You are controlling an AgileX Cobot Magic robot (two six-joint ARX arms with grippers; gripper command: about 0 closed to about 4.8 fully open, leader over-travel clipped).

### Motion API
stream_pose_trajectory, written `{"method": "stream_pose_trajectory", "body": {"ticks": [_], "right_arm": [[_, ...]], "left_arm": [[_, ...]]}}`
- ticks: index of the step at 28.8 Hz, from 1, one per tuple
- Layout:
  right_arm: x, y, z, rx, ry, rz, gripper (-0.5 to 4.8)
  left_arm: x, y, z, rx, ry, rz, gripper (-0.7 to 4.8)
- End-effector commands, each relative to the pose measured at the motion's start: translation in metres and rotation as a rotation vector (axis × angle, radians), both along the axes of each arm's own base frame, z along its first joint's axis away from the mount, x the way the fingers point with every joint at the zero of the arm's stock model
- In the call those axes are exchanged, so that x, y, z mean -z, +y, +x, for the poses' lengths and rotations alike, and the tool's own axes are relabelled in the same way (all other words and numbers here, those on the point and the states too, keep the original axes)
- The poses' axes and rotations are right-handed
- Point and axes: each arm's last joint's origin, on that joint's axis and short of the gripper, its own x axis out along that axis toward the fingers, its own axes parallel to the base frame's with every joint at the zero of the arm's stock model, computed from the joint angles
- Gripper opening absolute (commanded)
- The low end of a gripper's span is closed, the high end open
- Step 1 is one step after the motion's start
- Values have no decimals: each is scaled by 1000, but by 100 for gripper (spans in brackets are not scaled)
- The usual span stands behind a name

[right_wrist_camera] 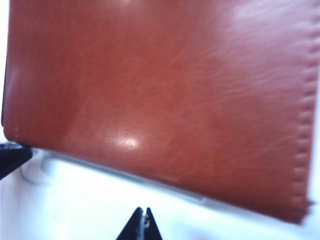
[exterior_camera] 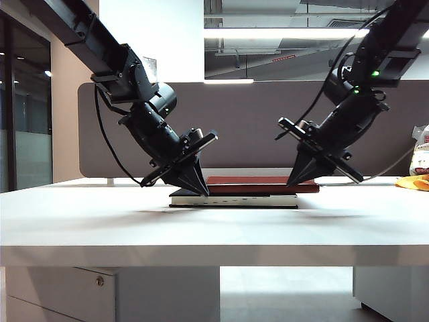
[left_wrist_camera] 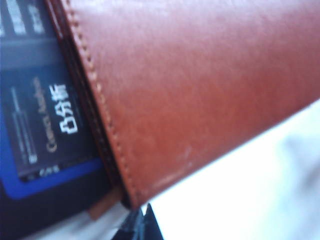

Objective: Pick up the red book and place it on top of the black book.

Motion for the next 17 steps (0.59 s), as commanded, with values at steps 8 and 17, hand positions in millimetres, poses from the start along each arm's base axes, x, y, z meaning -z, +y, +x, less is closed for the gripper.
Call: {"method": "stream_pose_trajectory", "body": {"ticks": [8,17], "right_arm": [[-13,-44,9,128,-47,39,-1],[-14,-49,12,160,-82,19,-2]], "left_arm": [[-41,4,-2,83,1,-4,-6],[-56,5,-5,108,-17,2,-6]]}}
